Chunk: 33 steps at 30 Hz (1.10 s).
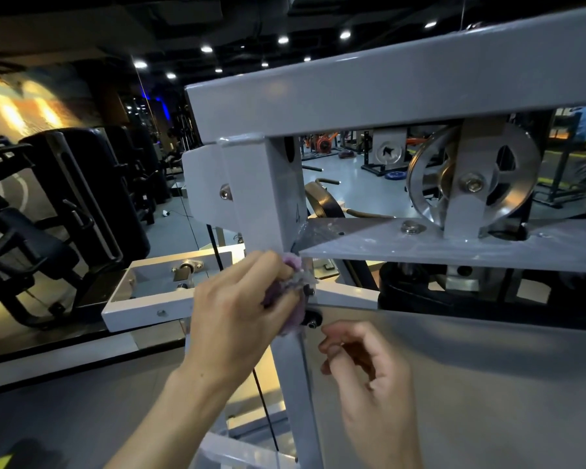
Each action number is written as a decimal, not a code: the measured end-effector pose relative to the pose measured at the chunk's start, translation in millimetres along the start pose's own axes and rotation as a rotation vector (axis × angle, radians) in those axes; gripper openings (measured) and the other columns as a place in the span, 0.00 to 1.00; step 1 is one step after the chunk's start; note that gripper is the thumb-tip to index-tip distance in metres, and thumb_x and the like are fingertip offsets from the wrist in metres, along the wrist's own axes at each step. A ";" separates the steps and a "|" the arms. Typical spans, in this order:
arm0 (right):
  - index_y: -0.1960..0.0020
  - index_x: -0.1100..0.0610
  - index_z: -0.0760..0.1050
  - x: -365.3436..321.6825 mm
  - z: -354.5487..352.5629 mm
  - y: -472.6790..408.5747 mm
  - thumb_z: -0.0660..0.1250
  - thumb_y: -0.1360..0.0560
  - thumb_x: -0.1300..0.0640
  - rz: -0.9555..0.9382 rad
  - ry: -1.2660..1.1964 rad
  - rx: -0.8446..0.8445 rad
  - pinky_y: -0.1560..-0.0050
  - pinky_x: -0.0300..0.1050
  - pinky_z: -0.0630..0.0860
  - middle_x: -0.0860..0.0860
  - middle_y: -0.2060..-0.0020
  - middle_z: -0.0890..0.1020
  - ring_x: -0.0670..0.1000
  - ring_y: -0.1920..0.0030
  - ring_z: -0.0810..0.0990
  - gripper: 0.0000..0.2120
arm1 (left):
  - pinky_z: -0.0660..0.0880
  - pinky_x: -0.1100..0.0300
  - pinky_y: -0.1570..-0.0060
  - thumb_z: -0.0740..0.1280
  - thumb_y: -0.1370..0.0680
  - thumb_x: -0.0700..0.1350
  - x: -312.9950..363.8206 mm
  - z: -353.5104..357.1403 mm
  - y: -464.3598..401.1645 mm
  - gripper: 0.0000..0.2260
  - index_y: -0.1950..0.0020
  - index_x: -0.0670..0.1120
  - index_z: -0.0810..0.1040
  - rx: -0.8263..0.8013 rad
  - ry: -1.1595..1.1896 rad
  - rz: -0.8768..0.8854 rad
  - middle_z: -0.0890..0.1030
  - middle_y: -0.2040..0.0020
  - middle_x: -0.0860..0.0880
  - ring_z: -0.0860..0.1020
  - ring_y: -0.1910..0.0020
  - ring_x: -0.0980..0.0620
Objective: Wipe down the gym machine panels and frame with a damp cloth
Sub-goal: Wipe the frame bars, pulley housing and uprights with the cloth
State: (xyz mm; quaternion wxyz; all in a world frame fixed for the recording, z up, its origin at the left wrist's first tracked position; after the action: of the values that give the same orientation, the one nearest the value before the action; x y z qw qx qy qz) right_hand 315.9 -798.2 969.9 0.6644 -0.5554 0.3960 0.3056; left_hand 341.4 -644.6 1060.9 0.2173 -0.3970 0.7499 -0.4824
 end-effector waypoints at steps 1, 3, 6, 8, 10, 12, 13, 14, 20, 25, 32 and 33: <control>0.52 0.44 0.81 -0.3 0.0 0.4 0.66 0.26 0.60 -0.002 -0.002 0.000 0.56 0.56 0.82 0.48 0.59 0.85 0.54 0.58 0.84 0.12 | 0.67 0.59 0.74 0.75 0.31 0.39 -1.3 3.4 7.3 0.09 0.61 0.45 0.75 -0.038 0.001 -0.007 0.68 0.65 0.60 0.67 0.68 0.55; 0.52 0.43 0.81 -0.3 -1.9 -0.3 0.66 0.27 0.60 -0.003 -0.003 0.000 0.55 0.54 0.82 0.48 0.59 0.85 0.54 0.57 0.85 0.13 | 0.67 0.64 0.72 0.75 0.31 0.41 -6.6 7.5 20.9 0.11 0.59 0.49 0.73 -0.099 0.032 -0.045 0.69 0.64 0.64 0.67 0.67 0.57; 0.51 0.42 0.81 -0.8 -3.5 -0.1 0.66 0.26 0.60 -0.009 0.012 -0.009 0.53 0.50 0.82 0.48 0.57 0.85 0.54 0.55 0.85 0.13 | 0.70 0.63 0.71 0.77 0.30 0.43 -16.6 0.4 19.8 0.11 0.55 0.52 0.76 -0.087 0.076 -0.101 0.75 0.64 0.61 0.73 0.67 0.54; 0.51 0.44 0.82 -6.6 -3.5 0.4 0.66 0.25 0.61 -0.065 0.053 0.014 0.53 0.47 0.81 0.47 0.56 0.85 0.53 0.53 0.84 0.12 | 0.73 0.58 0.69 0.77 0.29 0.43 -18.8 -8.6 10.9 0.08 0.53 0.49 0.80 -0.034 0.087 -0.122 0.77 0.63 0.57 0.75 0.65 0.54; 0.50 0.46 0.82 -14.4 -6.2 -1.5 0.67 0.25 0.62 -0.168 0.139 0.064 0.53 0.40 0.79 0.45 0.55 0.84 0.51 0.52 0.83 0.12 | 0.75 0.58 0.67 0.78 0.27 0.43 -20.7 -13.3 6.4 0.08 0.52 0.48 0.82 -0.013 0.092 -0.172 0.78 0.62 0.60 0.77 0.64 0.56; 0.48 0.51 0.83 -21.8 -9.9 -7.4 0.67 0.24 0.63 -0.279 0.243 0.094 0.52 0.36 0.76 0.43 0.54 0.83 0.49 0.51 0.83 0.11 | 0.78 0.56 0.66 0.79 0.27 0.44 -28.4 -16.2 11.7 0.09 0.50 0.49 0.82 -0.018 0.104 -0.284 0.80 0.60 0.62 0.79 0.62 0.56; 0.47 0.53 0.83 -25.8 -11.7 -11.1 0.66 0.24 0.63 -0.329 0.285 0.099 0.51 0.36 0.76 0.42 0.52 0.83 0.49 0.49 0.82 0.10 | 0.79 0.53 0.65 0.78 0.27 0.44 -33.7 -18.6 17.4 0.10 0.49 0.50 0.82 -0.015 0.104 -0.339 0.81 0.59 0.62 0.79 0.61 0.57; 0.46 0.55 0.83 -29.2 -13.0 -15.2 0.65 0.23 0.62 -0.373 0.317 0.102 0.49 0.37 0.76 0.43 0.51 0.83 0.49 0.48 0.82 0.10 | 0.80 0.51 0.65 0.78 0.28 0.44 -38.0 -21.4 24.0 0.10 0.49 0.52 0.82 -0.009 0.108 -0.380 0.81 0.57 0.62 0.79 0.60 0.57; 0.44 0.56 0.84 -23.6 1.1 -23.1 0.65 0.23 0.62 -0.498 0.456 0.026 0.37 0.48 0.73 0.45 0.46 0.83 0.48 0.39 0.79 0.12 | 0.81 0.64 0.62 0.76 0.28 0.44 -35.4 -17.1 99.3 0.14 0.50 0.63 0.80 -0.050 0.356 -0.700 0.84 0.54 0.59 0.84 0.57 0.56; 0.46 0.56 0.84 -15.2 4.5 -21.6 0.68 0.27 0.67 -0.556 0.595 0.034 0.36 0.46 0.69 0.46 0.47 0.84 0.50 0.41 0.80 0.13 | 0.84 0.56 0.55 0.75 0.27 0.32 -27.5 4.2 139.2 0.28 0.44 0.66 0.83 -0.110 0.483 -0.865 0.85 0.48 0.61 0.84 0.49 0.52; 0.48 0.56 0.85 -12.6 4.1 -20.8 0.68 0.28 0.67 -0.573 0.665 0.004 0.38 0.44 0.67 0.46 0.47 0.84 0.47 0.44 0.79 0.12 | 0.78 0.62 0.44 0.75 0.27 0.33 -42.4 -20.7 90.6 0.23 0.39 0.56 0.81 -0.103 0.303 -0.393 0.81 0.42 0.58 0.80 0.41 0.55; 0.48 0.57 0.84 -13.3 3.9 -20.5 0.68 0.27 0.66 -0.571 0.660 0.002 0.37 0.45 0.68 0.47 0.47 0.84 0.47 0.44 0.79 0.11 | 0.77 0.63 0.44 0.75 0.27 0.33 -43.0 -23.8 78.6 0.23 0.38 0.55 0.80 -0.080 0.278 -0.332 0.80 0.41 0.56 0.79 0.41 0.56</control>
State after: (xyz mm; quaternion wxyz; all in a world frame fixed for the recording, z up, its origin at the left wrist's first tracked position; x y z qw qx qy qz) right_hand 327.3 -797.9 991.8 0.5605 -0.7100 0.4178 -0.0846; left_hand 319.6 -579.7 998.5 0.0134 -0.4528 0.7156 -0.5317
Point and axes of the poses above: each hand's wrist, its own y-axis away from the middle knuckle, its own z-axis out of the palm, x = y × z, the point moved 2 cm from there along -y, towards the middle knuckle
